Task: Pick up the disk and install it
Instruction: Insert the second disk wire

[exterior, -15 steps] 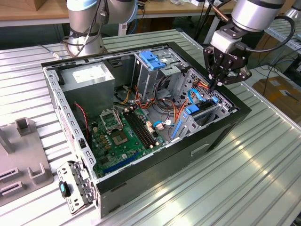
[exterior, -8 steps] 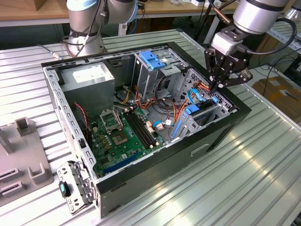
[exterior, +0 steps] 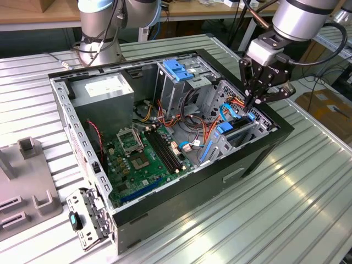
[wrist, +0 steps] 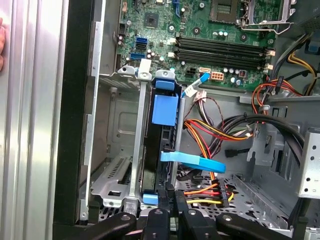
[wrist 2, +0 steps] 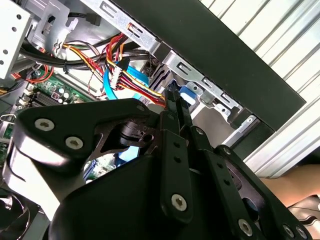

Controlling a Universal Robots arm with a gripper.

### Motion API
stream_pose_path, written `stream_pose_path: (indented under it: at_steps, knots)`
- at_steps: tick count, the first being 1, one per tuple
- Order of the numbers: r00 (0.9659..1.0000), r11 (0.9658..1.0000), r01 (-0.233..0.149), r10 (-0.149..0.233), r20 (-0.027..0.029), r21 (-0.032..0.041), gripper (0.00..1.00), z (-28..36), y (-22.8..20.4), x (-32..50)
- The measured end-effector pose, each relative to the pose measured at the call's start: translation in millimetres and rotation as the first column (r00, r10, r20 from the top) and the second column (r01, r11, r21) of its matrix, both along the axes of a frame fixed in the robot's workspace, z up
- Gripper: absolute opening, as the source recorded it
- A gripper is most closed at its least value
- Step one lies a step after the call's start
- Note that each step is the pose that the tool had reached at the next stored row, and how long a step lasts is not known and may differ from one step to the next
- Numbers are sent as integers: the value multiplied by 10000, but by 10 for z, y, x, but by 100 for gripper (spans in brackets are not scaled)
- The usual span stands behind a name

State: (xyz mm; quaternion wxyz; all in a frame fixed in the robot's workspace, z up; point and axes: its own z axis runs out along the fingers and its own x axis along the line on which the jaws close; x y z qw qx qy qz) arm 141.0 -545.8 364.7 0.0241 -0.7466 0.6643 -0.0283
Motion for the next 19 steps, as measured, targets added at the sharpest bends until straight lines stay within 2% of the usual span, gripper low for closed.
stream_pose_path:
  at_steps: [1,5,19]
  knots:
    - [10000,10000,0,0,0,5,16,0,0,0]
    - [10000,10000,2,-2,0,100,16,-1,-3,-6]
    - [10000,9999,1,-1,0,105,16,-23,-3,-17]
